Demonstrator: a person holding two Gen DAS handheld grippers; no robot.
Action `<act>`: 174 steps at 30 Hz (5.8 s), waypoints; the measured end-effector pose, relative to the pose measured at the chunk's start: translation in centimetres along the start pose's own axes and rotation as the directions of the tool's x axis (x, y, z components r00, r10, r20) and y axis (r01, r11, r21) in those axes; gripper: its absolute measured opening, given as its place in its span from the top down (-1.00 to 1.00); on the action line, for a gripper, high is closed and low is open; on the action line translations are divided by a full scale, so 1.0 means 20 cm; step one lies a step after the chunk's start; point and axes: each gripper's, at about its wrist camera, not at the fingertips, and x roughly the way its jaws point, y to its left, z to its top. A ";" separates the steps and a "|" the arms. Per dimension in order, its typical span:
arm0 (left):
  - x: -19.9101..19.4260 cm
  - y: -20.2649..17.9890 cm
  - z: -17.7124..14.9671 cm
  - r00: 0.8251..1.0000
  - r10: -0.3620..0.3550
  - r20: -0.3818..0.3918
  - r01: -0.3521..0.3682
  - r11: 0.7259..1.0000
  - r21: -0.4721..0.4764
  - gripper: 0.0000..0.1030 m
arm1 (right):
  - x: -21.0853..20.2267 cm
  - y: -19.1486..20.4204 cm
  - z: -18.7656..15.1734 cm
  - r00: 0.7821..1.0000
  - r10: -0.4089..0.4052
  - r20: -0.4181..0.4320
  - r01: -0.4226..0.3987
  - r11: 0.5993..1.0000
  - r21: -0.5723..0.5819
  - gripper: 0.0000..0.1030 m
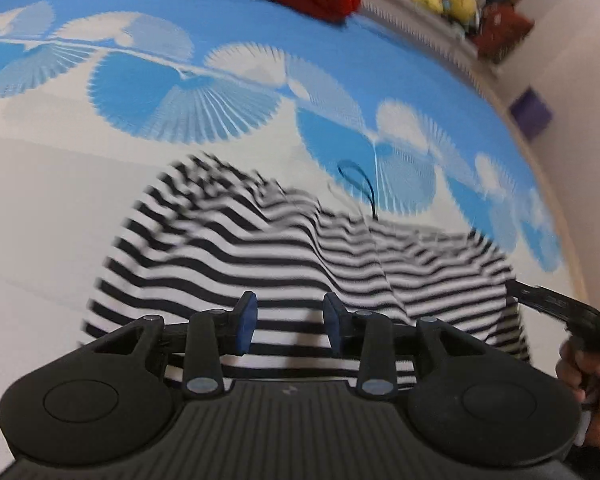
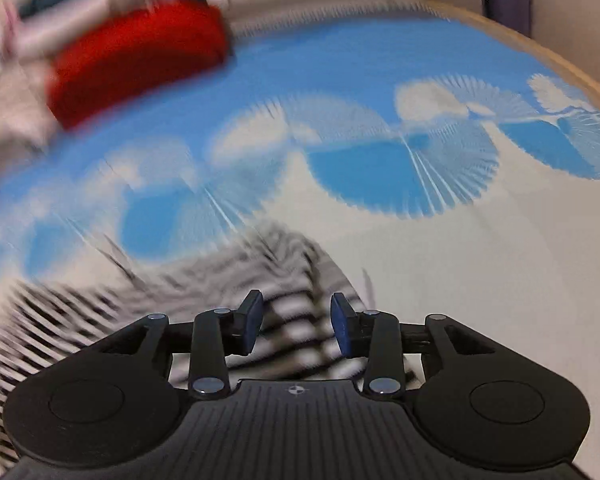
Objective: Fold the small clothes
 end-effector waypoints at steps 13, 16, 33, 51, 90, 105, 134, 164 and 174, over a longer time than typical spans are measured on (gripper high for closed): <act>0.25 -0.05 -0.04 0.968 0.199 -0.153 -0.187 0.978 0.088 0.22 | 0.37 -0.03 0.02 0.980 -0.154 -0.125 0.159 0.987 0.030 -0.16; 0.19 -0.04 -0.01 0.978 0.166 -0.125 -0.158 0.985 0.070 0.19 | 0.32 -0.07 0.02 0.984 -0.142 -0.103 0.153 0.982 0.109 -0.16; -0.20 -0.01 -0.12 0.958 0.271 0.092 -0.280 0.955 0.103 -0.32 | -0.55 -0.01 -0.20 0.938 -0.141 0.318 0.150 0.989 -0.005 -0.09; -0.42 -0.48 -0.73 0.849 0.346 0.399 -0.488 0.802 0.344 -0.60 | -0.78 -0.27 -0.33 0.948 -0.102 0.301 0.070 0.991 0.118 -0.10; -0.24 0.29 -0.74 0.956 0.281 0.089 -0.239 0.916 -0.321 -0.11 | -0.78 -0.21 -0.65 0.969 -0.090 0.229 0.107 0.992 -0.066 -0.10; -0.18 0.39 -0.71 0.971 0.231 0.058 -0.183 0.879 -0.440 0.88 | -0.74 -0.20 -0.65 0.976 -0.116 0.186 0.129 0.990 -0.059 -0.12; -0.48 0.23 -0.76 0.828 0.492 0.268 -0.460 0.870 -0.177 0.93 | -0.83 -0.32 -0.38 0.904 -0.192 0.383 0.240 0.967 -0.083 -0.20; -0.09 -1.42 -0.93 0.975 -0.203 0.094 0.101 0.771 0.628 0.28 | -0.86 -0.73 -0.38 0.891 -0.142 0.431 0.146 0.989 0.024 -0.20; -0.27 -0.73 -0.71 0.987 -0.056 0.150 -0.020 0.886 0.464 0.01 | -0.54 -0.50 -0.35 0.975 0.207 0.075 -0.207 0.978 -0.017 -0.19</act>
